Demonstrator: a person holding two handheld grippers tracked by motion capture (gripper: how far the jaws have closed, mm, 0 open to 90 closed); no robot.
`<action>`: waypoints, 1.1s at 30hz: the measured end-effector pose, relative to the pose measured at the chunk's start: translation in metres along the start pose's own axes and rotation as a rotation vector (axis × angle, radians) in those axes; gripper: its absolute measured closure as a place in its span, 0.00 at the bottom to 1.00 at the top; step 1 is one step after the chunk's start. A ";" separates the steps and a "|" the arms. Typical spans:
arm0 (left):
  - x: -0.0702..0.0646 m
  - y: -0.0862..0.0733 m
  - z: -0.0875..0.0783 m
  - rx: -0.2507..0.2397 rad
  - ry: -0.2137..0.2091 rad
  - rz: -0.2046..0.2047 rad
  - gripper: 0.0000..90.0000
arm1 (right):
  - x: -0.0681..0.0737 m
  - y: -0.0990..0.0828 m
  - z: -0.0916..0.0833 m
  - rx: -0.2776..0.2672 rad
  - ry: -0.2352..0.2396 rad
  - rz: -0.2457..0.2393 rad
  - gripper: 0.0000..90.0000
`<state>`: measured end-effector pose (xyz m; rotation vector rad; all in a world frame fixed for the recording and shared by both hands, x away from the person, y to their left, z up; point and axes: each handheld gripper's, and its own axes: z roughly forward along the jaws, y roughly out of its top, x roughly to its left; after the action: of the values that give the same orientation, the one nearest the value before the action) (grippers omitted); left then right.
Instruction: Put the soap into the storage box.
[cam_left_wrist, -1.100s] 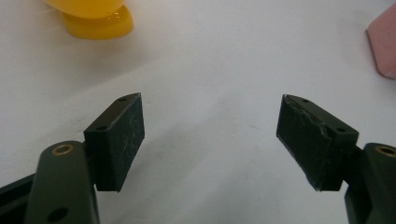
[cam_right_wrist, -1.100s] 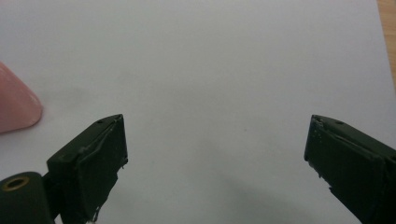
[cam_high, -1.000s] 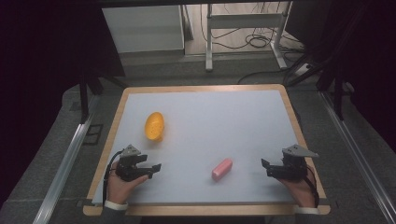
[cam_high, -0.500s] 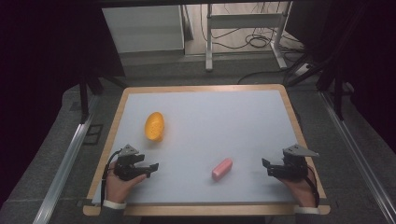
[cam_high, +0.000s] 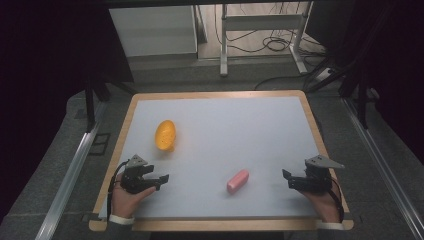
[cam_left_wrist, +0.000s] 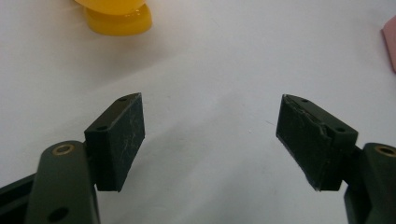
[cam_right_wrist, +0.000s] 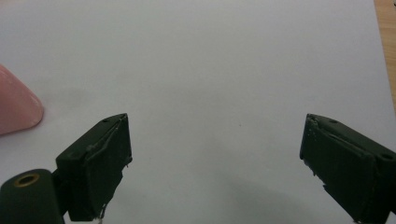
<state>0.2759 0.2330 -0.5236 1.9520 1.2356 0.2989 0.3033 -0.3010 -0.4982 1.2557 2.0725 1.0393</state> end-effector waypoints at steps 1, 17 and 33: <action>0.000 0.000 -0.001 0.001 -0.001 0.002 0.27 | 0.000 0.000 0.000 0.000 0.000 0.000 0.09; -0.012 0.022 -0.013 0.012 -0.005 0.027 0.30 | -0.001 0.000 -0.002 -0.008 0.011 0.013 0.09; -0.031 0.054 -0.016 0.062 -0.056 0.074 0.31 | -0.001 -0.002 0.000 0.006 0.002 0.010 0.10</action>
<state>0.2866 0.2033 -0.4680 2.0481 1.1506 0.2439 0.3026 -0.3023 -0.4995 1.2695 2.0745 1.0397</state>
